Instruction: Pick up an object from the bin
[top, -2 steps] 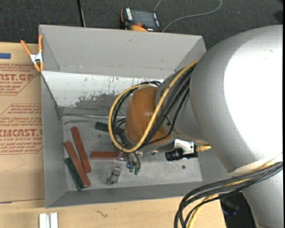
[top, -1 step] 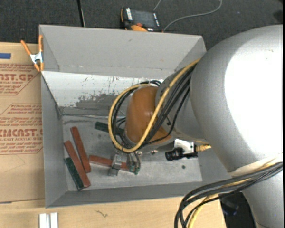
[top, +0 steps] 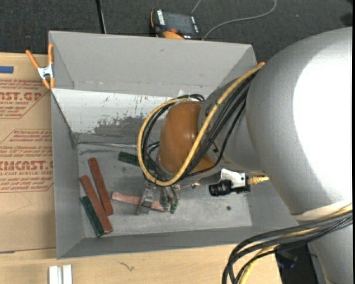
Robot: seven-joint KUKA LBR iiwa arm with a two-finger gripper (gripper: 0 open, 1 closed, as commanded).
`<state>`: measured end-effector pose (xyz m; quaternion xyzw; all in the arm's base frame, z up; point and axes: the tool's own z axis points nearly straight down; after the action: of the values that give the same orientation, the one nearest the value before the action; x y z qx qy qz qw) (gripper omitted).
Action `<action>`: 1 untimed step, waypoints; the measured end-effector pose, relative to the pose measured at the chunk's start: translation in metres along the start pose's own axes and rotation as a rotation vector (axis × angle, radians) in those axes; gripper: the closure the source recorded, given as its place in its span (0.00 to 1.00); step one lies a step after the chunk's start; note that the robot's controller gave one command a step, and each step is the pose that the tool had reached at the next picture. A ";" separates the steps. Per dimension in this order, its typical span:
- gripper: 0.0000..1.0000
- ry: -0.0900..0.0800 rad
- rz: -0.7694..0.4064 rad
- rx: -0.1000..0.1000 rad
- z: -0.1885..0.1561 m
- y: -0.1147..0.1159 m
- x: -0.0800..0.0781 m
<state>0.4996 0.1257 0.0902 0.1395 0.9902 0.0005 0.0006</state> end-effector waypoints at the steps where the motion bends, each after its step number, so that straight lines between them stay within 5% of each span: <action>1: 1.00 -0.001 0.000 0.000 -0.025 0.000 0.000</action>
Offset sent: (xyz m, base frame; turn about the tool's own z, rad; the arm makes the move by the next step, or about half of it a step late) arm 0.0000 -0.0001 0.0244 0.0000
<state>0.5001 0.1258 0.1154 0.1395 0.9902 0.0007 0.0009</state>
